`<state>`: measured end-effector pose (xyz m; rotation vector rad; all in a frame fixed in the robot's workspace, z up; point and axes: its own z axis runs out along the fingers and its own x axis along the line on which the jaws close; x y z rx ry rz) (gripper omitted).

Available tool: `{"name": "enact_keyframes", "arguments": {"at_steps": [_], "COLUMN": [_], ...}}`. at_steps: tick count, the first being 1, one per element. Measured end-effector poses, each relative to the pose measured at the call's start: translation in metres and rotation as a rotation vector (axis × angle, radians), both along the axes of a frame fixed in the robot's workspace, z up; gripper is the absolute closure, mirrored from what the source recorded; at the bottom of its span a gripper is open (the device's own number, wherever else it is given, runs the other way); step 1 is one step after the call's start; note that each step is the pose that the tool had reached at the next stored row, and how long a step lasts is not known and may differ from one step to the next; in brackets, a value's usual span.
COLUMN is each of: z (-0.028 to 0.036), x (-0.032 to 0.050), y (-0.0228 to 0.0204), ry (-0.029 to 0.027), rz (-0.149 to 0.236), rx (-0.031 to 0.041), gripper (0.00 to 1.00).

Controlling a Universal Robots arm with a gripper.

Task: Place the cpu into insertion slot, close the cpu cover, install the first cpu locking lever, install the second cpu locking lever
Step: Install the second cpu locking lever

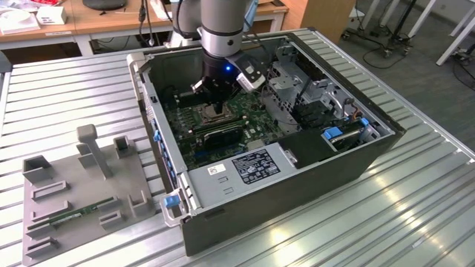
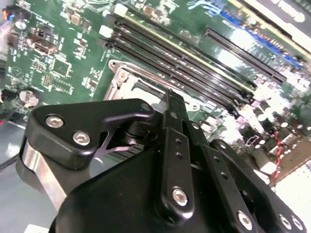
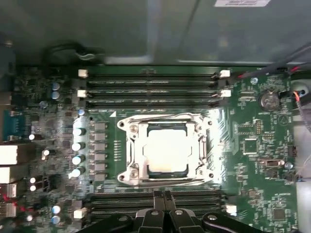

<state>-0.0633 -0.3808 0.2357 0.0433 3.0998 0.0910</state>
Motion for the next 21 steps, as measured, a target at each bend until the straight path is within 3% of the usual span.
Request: {"name": "enact_keyframes", "arguments": {"at_steps": [5,9,15,21], "z": [0.0,0.0,-0.0001,0.0021], "x": [0.0014,0.0021,0.0079,0.008], "y": [0.0105,0.0156,0.0212,0.0221], "ry": [0.0,0.0,0.0001,0.0004], "rz": [0.0,0.0,0.0,0.0], "rx": [0.0,0.0,-0.0001,-0.0004], "gripper": [0.89,0.89,0.89,0.89]}}
